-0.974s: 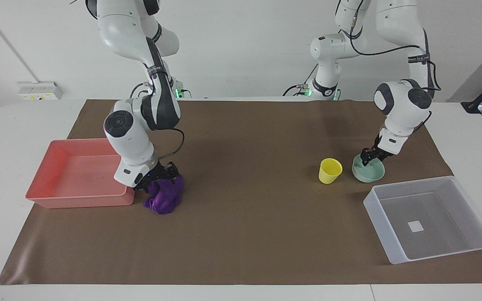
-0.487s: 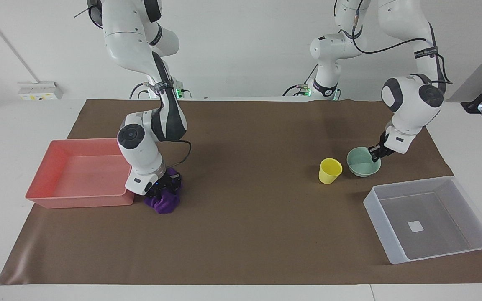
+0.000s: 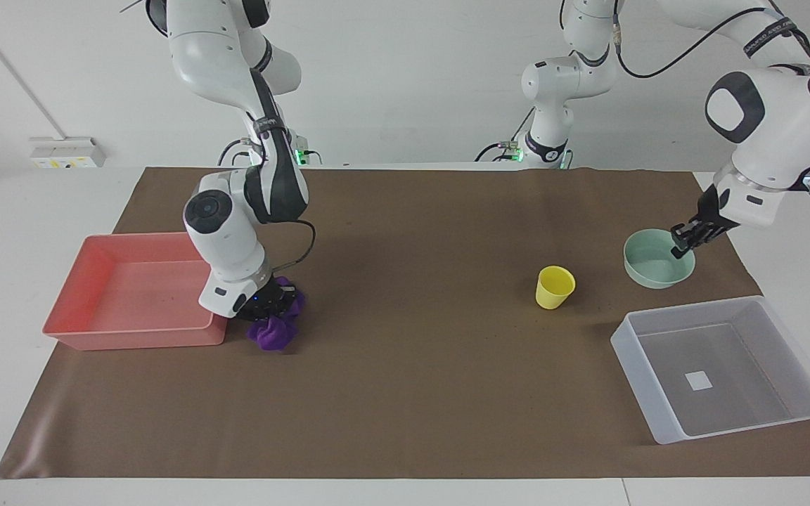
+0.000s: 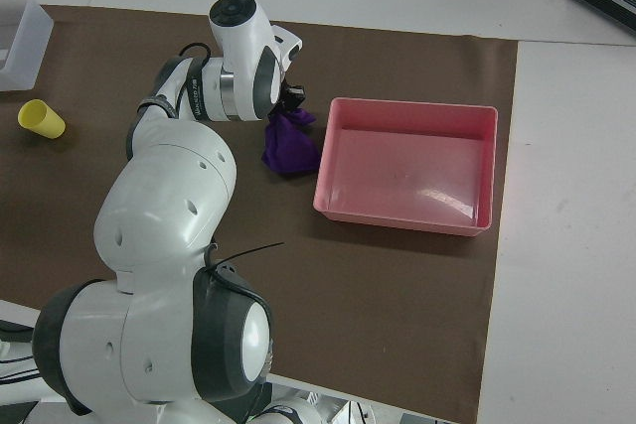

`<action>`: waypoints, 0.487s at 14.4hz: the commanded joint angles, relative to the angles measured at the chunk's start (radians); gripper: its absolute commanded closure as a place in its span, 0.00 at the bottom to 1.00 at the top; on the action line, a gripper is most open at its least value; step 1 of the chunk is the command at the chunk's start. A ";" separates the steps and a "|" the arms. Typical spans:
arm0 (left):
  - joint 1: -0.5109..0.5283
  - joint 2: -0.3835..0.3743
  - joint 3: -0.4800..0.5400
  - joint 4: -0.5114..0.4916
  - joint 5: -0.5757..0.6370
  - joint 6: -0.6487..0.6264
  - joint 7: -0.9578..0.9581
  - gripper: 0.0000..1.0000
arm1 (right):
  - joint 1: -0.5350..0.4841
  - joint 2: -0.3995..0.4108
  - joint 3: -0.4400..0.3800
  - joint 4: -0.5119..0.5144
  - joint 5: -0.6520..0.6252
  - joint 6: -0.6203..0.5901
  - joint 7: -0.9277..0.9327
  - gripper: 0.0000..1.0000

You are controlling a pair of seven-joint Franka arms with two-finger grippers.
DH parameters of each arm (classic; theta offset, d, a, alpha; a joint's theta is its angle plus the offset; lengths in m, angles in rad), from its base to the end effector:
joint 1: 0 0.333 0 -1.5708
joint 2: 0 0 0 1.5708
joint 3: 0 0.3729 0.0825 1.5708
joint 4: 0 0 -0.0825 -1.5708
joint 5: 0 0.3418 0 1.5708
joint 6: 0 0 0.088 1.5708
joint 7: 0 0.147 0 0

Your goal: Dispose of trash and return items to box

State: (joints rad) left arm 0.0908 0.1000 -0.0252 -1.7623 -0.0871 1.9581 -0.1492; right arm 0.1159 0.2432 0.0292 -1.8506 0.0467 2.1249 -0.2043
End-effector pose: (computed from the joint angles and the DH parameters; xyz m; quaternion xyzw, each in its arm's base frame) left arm 0.5715 0.0292 0.5391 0.9905 0.1215 0.0460 0.0443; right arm 0.5931 0.0892 0.4318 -0.9865 -0.1615 -0.0163 0.0231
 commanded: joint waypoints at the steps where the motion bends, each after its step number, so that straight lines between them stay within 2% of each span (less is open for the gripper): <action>1: 0.055 0.157 -0.001 0.124 -0.043 0.109 -0.006 1.00 | -0.024 -0.099 -0.002 0.042 -0.013 -0.138 0.011 1.00; 2: 0.058 0.211 -0.001 0.148 -0.043 0.161 -0.006 1.00 | -0.038 -0.116 -0.006 0.060 -0.014 -0.187 0.009 1.00; 4: 0.055 0.263 -0.001 0.161 -0.042 0.224 -0.007 1.00 | -0.097 -0.174 -0.008 0.070 -0.037 -0.253 0.002 1.00; 7: 0.047 0.265 0.001 0.077 -0.034 0.301 -0.006 1.00 | -0.211 -0.237 -0.006 0.062 -0.068 -0.333 -0.007 0.99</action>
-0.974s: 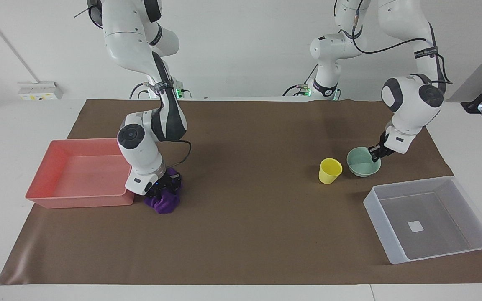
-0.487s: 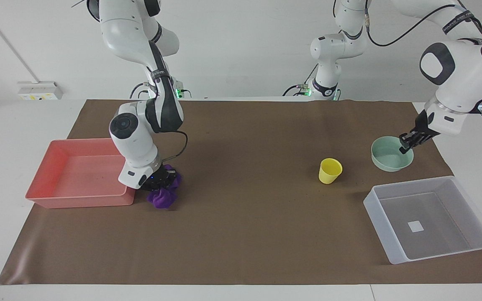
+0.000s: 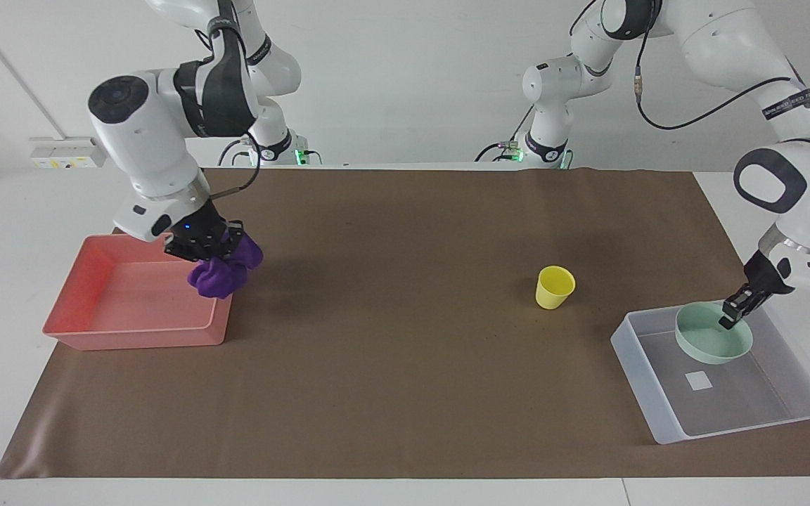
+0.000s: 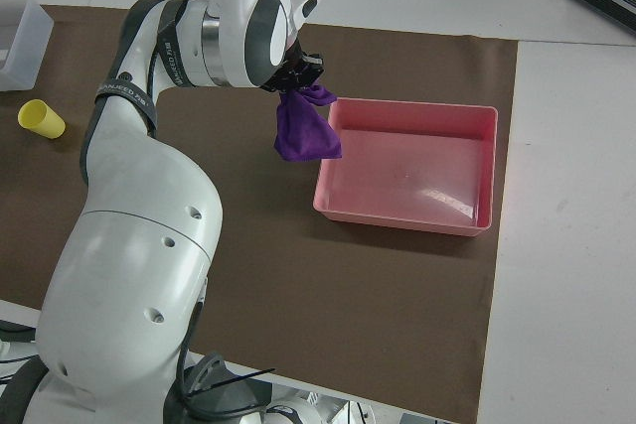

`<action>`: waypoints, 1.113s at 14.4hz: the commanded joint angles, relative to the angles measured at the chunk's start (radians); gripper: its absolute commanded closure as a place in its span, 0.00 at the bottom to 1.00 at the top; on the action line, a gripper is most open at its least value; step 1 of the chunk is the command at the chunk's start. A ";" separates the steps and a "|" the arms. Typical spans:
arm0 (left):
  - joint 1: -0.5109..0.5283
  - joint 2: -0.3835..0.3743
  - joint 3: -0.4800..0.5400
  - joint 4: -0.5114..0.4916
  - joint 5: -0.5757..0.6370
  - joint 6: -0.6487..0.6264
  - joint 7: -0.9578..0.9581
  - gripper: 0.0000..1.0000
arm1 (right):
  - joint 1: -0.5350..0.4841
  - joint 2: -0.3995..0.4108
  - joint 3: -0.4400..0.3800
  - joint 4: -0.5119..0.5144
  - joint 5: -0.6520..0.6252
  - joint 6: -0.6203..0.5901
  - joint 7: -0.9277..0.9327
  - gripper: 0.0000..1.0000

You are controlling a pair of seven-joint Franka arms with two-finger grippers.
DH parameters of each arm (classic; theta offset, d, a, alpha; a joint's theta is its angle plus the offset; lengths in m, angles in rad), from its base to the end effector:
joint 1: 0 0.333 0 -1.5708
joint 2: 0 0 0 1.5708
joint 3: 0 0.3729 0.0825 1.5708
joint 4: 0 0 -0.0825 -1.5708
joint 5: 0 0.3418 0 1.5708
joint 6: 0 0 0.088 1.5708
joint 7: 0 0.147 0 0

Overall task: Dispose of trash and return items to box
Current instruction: 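Release the bowl in the box while the right gripper lowers the cloth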

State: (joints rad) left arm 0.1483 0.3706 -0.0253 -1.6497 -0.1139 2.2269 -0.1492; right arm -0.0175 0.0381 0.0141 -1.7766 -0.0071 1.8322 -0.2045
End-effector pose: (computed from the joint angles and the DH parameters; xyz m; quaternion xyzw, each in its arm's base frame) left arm 0.6676 0.0776 0.4512 0.9794 0.1656 0.1022 0.0542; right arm 0.5388 -0.0028 0.5546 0.9948 0.1013 0.0084 0.0041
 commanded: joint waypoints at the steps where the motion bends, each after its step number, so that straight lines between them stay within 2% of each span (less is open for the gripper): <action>1: -0.015 -0.013 0.001 -0.067 -0.007 0.034 -0.003 1.00 | -0.123 -0.037 0.009 -0.027 -0.014 -0.041 -0.025 0.99; 5: -0.027 -0.027 0.001 -0.176 -0.007 0.091 0.037 1.00 | -0.251 -0.044 0.009 -0.164 -0.014 0.082 -0.130 0.97; 7: -0.029 -0.027 0.001 -0.200 -0.007 0.103 0.071 1.00 | -0.249 -0.035 0.009 -0.246 -0.014 0.184 -0.127 0.97; 9: -0.027 -0.027 0.001 -0.208 -0.007 0.109 0.083 0.99 | -0.242 0.026 0.009 -0.289 -0.013 0.277 -0.128 0.94; 10: -0.027 -0.025 0.001 -0.203 -0.007 0.109 0.088 0.85 | -0.230 0.046 0.009 -0.314 -0.013 0.329 -0.124 0.94; 11: -0.027 -0.022 0.001 -0.185 -0.007 0.099 0.094 0.43 | -0.225 0.055 0.009 -0.335 -0.013 0.361 -0.124 0.92; 12: -0.027 -0.024 0.001 -0.165 -0.007 0.088 0.094 0.20 | -0.225 0.062 0.009 -0.351 -0.013 0.380 -0.125 0.90; 13: -0.026 -0.028 0.002 -0.138 -0.007 0.050 0.094 0.11 | -0.225 0.065 0.009 -0.357 -0.014 0.395 -0.125 0.88; 14: -0.026 -0.035 0.002 -0.090 -0.007 -0.001 0.092 0.06 | -0.225 0.065 0.009 -0.357 -0.013 0.394 -0.125 0.83; 16: -0.023 -0.045 0.002 0.000 -0.007 -0.129 0.088 0.05 | -0.229 0.066 0.009 -0.356 -0.013 0.381 -0.136 0.55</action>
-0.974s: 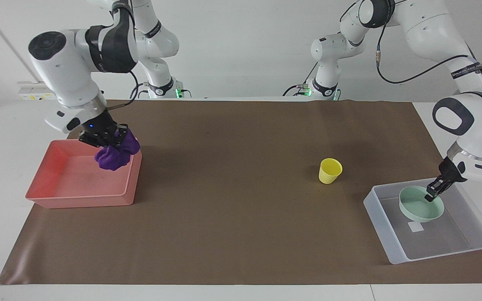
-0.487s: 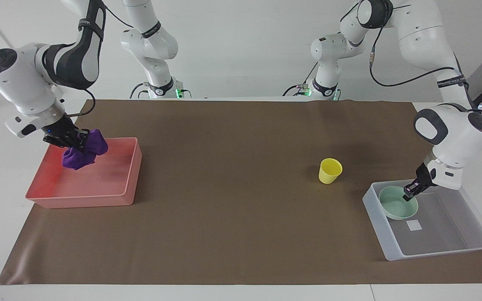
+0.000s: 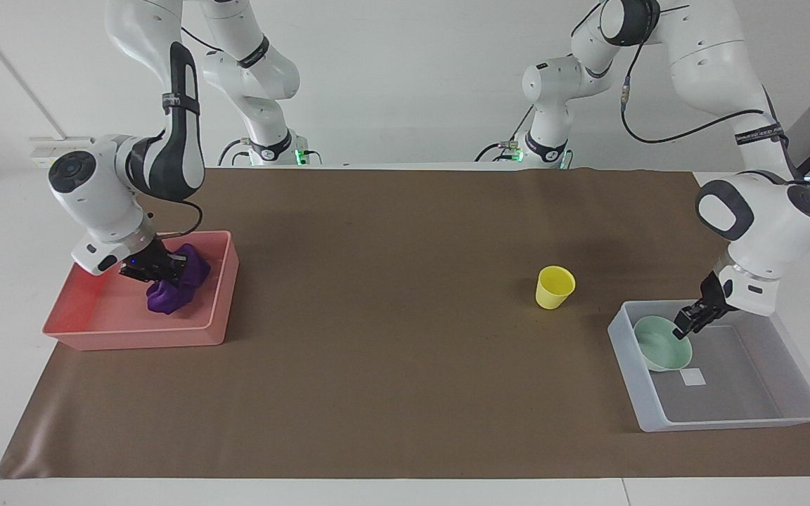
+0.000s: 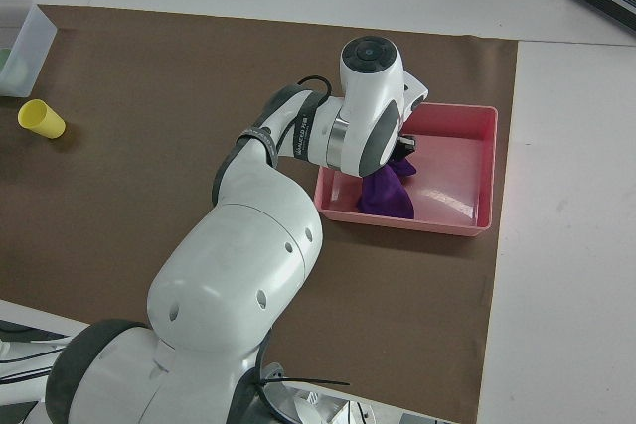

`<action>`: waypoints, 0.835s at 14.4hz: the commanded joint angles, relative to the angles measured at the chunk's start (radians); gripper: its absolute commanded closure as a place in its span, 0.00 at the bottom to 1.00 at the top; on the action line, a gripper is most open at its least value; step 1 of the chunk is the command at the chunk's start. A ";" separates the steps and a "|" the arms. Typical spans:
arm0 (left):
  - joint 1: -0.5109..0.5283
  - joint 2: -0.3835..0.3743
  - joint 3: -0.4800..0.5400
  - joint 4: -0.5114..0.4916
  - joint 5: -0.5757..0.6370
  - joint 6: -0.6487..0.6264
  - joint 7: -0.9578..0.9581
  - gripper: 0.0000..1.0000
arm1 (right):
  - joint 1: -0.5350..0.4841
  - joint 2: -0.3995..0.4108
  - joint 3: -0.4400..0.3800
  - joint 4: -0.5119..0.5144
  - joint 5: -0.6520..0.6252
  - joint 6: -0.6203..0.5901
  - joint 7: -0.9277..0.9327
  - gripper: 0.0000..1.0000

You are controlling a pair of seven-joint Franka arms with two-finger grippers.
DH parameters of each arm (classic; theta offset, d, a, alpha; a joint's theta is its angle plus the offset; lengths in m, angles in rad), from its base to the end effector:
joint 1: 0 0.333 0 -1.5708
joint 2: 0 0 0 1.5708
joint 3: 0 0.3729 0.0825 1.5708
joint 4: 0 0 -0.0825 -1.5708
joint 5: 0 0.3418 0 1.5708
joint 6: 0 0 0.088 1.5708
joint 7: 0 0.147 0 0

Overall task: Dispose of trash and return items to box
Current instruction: 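Reach the left gripper to the yellow cup and grasp it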

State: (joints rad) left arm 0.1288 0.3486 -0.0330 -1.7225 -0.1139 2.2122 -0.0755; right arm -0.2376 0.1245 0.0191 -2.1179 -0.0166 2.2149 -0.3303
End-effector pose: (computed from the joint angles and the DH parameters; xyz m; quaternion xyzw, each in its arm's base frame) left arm 0.6499 0.0574 0.4311 0.9892 0.1172 0.0709 0.0527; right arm 0.5181 -0.1164 0.3953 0.9980 0.0609 -0.0147 0.0015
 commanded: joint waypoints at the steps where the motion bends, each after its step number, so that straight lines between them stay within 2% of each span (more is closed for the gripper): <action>1: 0.000 -0.052 0.010 0.083 0.002 -0.156 0.016 0.04 | -0.012 -0.020 0.004 -0.008 -0.003 -0.004 -0.010 0.30; 2: 0.000 -0.084 0.008 0.081 0.023 -0.186 0.017 0.02 | -0.012 -0.023 0.004 -0.005 -0.003 -0.009 -0.004 0.00; 5: -0.009 -0.201 0.007 0.083 0.068 -0.340 0.022 0.00 | -0.005 -0.036 0.012 0.076 0.013 -0.136 0.004 0.00; 8: -0.009 -0.333 -0.002 0.081 0.069 -0.520 0.022 0.00 | 0.087 -0.028 0.024 0.177 0.050 -0.246 0.170 0.00; 10: -0.056 -0.397 -0.007 0.066 0.069 -0.603 0.002 0.00 | 0.151 -0.016 0.024 0.229 0.050 -0.305 0.224 0.00; 11: -0.099 -0.413 -0.005 0.046 0.069 -0.615 -0.029 0.00 | 0.175 -0.016 0.024 0.255 0.050 -0.331 0.252 0.00; 12: -0.142 -0.433 -0.005 -0.010 0.069 -0.565 -0.102 0.00 | 0.188 -0.014 0.024 0.283 0.049 -0.366 0.269 0.00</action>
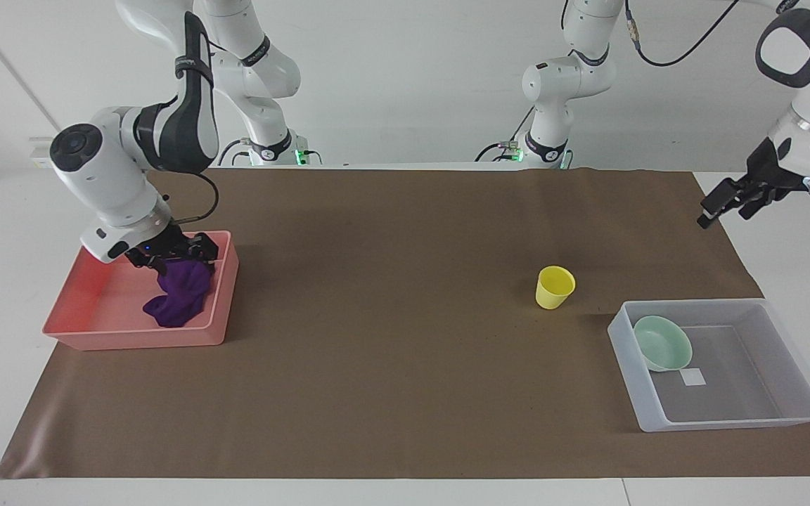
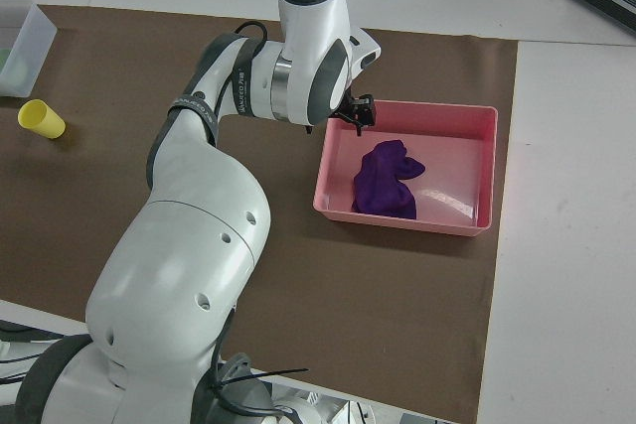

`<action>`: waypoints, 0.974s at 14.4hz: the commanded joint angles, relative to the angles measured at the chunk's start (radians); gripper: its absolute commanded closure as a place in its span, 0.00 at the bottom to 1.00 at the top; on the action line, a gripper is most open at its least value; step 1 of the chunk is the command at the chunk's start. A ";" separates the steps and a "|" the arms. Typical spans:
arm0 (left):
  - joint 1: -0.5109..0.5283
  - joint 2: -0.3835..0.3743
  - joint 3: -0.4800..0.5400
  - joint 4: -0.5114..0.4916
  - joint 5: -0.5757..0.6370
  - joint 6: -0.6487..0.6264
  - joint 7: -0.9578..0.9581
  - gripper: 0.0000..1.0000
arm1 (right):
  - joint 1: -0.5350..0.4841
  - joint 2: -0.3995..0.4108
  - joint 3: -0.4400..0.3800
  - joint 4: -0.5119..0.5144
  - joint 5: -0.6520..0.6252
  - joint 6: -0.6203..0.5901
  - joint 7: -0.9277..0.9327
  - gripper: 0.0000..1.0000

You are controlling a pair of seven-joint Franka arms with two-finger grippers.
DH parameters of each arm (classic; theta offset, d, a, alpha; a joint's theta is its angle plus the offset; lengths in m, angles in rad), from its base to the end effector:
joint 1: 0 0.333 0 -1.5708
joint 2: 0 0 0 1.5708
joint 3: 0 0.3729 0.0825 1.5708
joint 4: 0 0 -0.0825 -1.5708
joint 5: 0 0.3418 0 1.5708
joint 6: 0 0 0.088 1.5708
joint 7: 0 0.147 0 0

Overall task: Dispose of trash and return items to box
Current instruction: 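Reach the left gripper to the yellow cup and grasp it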

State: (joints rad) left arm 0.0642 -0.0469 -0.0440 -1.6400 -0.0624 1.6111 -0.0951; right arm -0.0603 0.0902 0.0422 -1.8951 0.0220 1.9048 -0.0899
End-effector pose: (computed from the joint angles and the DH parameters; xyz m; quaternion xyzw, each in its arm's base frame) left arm 0.4992 0.0005 0.6391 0.9978 0.0586 0.0078 0.0305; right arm 0.5377 -0.0080 0.4813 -0.9986 -0.0318 0.0395 0.0143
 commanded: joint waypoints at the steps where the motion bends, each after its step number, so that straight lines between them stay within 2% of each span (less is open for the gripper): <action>1: -0.113 -0.072 0.004 -0.194 0.018 0.184 -0.139 0.00 | 0.013 0.020 0.001 0.105 0.012 -0.102 0.036 0.00; 3: -0.157 -0.094 0.001 -0.341 0.018 0.329 -0.185 0.00 | 0.016 0.011 0.001 0.187 0.010 -0.201 0.050 0.00; 5: -0.184 -0.080 0.001 -0.449 0.018 0.439 -0.210 0.00 | 0.002 0.005 0.001 0.285 -0.005 -0.367 0.032 0.00; 7: -0.225 -0.053 -0.001 -0.562 0.018 0.606 -0.280 0.00 | 0.004 -0.012 -0.002 0.364 -0.039 -0.507 0.001 0.00; 9: -0.253 -0.015 0.001 -0.616 0.018 0.743 -0.320 0.00 | 0.002 -0.053 -0.002 0.366 -0.053 -0.559 -0.008 0.00; 11: -0.271 0.040 -0.001 -0.620 0.018 0.795 -0.360 0.02 | 0.001 -0.088 -0.005 0.337 -0.051 -0.564 -0.062 0.00; 12: -0.286 0.065 0.001 -0.621 0.018 0.841 -0.382 0.20 | 0.002 -0.119 -0.005 0.294 -0.051 -0.564 -0.068 0.00; 13: -0.288 0.074 0.001 -0.632 0.018 0.858 -0.382 0.60 | 0.002 -0.148 -0.005 0.250 -0.051 -0.556 -0.070 0.00; 14: -0.288 0.073 0.003 -0.641 0.018 0.860 -0.376 0.84 | 0.002 -0.167 -0.004 0.220 -0.050 -0.556 -0.074 0.00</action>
State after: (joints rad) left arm -0.2059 0.0246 -0.0570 -2.2574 -0.0598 2.4325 -0.4483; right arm -0.0500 -0.0151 0.0351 -1.5776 -0.0211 1.3327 -0.1323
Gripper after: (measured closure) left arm 0.185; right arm 0.000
